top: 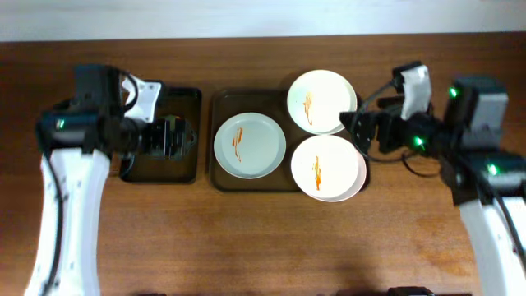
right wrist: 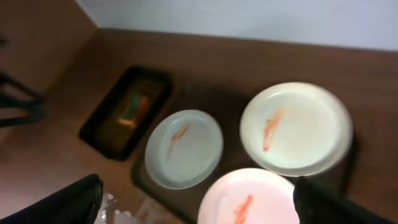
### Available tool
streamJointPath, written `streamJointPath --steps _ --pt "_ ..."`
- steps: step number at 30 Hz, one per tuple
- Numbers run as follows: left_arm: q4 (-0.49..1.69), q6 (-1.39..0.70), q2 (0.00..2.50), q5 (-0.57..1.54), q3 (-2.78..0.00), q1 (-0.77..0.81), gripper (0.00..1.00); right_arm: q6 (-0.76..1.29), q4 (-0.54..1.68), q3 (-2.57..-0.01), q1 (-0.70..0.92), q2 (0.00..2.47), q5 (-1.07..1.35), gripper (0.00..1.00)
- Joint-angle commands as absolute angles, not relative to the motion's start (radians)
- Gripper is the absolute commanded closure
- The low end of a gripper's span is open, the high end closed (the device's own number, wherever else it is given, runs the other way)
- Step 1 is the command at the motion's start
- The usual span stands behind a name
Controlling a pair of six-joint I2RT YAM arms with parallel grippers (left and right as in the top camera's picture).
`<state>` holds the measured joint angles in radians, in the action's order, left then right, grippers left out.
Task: Clean dirty plates on tray and stack at the side
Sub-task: 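Reach the left gripper to the sponge and the right gripper to the left plate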
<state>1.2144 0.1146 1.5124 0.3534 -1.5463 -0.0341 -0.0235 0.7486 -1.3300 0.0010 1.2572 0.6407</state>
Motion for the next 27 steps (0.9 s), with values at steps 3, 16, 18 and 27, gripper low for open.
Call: streamJointPath --steps 3,16,18,27 --pt "1.007 0.084 1.768 0.344 -1.566 -0.036 0.0 0.169 0.492 -1.369 0.103 1.6 0.768 0.01" --pt "1.222 -0.105 1.865 0.075 -2.122 -0.035 0.08 0.436 0.813 -1.743 0.399 2.175 0.196 0.53" --pt "1.296 -0.131 1.928 0.075 -2.122 -0.036 0.05 0.436 0.807 -1.743 0.399 2.224 0.186 0.58" --pt "1.296 -0.131 2.129 0.074 -2.121 -0.035 0.03 0.481 0.77 -1.741 0.456 2.292 0.167 0.92"
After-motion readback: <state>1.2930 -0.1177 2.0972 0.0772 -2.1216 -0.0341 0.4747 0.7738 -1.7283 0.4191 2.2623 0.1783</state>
